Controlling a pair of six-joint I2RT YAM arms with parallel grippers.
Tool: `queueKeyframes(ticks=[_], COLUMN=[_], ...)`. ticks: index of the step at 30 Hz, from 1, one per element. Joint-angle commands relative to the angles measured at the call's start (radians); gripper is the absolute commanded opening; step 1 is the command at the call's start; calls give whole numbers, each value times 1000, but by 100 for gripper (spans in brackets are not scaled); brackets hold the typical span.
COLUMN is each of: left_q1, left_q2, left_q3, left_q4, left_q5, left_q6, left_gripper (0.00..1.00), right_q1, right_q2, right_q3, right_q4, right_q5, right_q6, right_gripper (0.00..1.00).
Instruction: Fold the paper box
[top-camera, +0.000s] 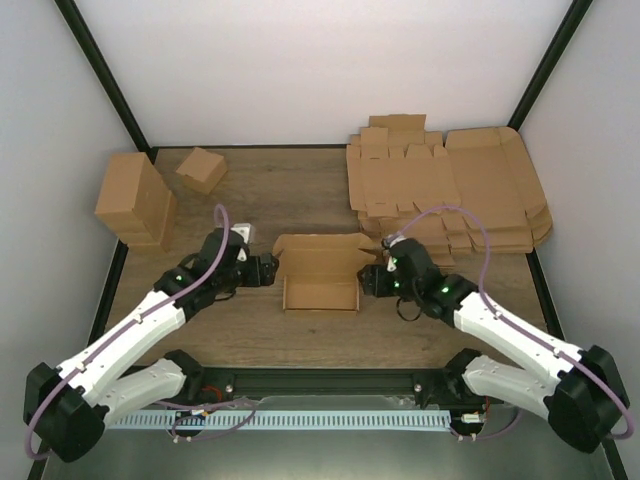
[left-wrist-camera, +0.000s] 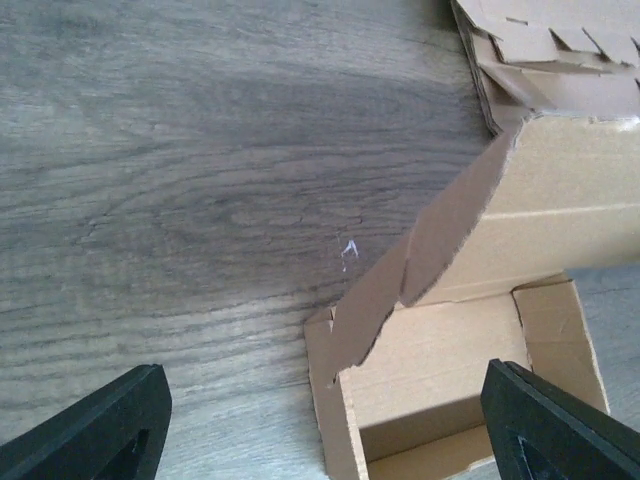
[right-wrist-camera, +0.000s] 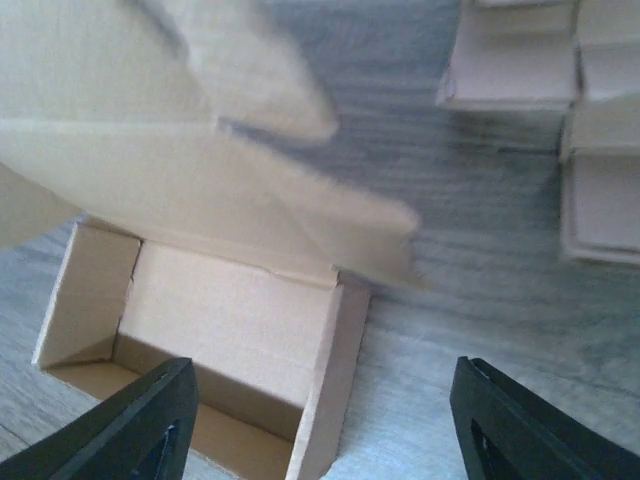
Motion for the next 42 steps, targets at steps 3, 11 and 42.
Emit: queueKeyframes(ticks=[3, 11, 42], left_q1=[67, 67, 46], left_q2=[24, 101, 236], left_q3=[-12, -20, 38], left_q4=[119, 178, 135], left_q5=[148, 207, 185], left_q6=[59, 117, 115], left_gripper=[88, 67, 4], right_q1=[-191, -229, -200], right_q2=[-12, 79, 222], right_q3=[108, 161, 199], right_q4=[-21, 19, 39], right_q5=[-233, -209, -299], right_q6=[-96, -216, -307], right_gripper=[83, 91, 33])
